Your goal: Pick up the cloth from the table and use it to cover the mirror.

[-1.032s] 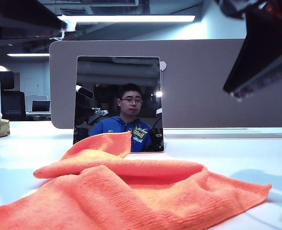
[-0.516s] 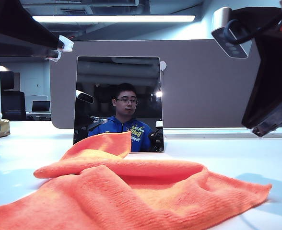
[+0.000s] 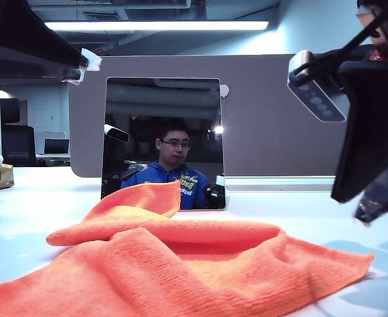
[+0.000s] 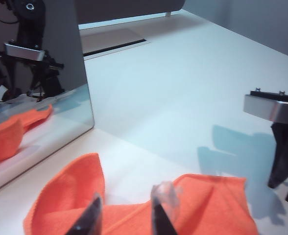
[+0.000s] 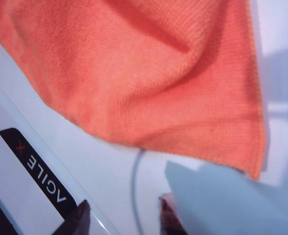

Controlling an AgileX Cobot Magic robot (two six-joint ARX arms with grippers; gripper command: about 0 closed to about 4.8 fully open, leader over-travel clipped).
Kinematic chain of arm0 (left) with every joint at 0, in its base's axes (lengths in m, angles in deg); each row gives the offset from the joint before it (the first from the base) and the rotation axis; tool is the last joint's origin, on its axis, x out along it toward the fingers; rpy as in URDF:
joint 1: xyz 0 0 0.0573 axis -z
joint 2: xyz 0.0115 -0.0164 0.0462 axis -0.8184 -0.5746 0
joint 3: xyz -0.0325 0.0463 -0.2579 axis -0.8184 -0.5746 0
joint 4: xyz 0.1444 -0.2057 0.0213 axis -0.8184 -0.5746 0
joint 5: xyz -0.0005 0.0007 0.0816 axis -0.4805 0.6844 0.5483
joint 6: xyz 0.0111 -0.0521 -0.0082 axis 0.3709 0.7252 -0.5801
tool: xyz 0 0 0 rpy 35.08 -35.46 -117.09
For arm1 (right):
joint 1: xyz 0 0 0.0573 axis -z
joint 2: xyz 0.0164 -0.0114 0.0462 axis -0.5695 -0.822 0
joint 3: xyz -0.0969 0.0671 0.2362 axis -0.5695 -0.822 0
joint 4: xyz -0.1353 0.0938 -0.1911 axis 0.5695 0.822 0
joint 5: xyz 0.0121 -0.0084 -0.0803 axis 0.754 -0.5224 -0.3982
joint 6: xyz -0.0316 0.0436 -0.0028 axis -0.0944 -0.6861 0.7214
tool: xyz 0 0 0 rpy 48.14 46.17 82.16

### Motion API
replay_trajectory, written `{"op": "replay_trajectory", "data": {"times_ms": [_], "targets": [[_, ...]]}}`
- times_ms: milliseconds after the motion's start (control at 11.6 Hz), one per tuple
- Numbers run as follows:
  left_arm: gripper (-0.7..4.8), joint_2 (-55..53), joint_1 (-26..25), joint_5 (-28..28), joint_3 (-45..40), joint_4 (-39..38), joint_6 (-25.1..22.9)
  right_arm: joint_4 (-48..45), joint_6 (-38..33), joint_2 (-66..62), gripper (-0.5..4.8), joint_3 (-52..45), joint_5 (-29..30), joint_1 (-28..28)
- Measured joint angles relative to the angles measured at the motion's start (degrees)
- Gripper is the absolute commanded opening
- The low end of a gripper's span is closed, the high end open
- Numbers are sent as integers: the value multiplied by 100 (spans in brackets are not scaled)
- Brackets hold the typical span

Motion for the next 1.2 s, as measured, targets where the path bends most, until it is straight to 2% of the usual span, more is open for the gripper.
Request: {"op": "replay_trajectory", "data": {"times_ms": [86, 172, 516, 860, 1032, 1204], "targets": [[130, 0, 2, -109, 0, -4, 0, -306, -17, 2, 180, 2, -22, 0], [130, 0, 2, -109, 0, -26, 2, -496, -48, 0, 180, 2, -313, 0], [130, 0, 2, -109, 0, -66, 22, -748, -133, -291, 180, 7, -927, 4], [130, 0, 2, -109, 0, -153, 22, -894, -151, -638, 180, 7, -1043, 7], [130, 0, 2, -101, 0, -1322, -50, -907, -151, -638, 180, 7, -1043, 7], [131, 0, 0, 391, 0, -2098, -369, -940, -151, -638, 180, 7, -1043, 7]]}}
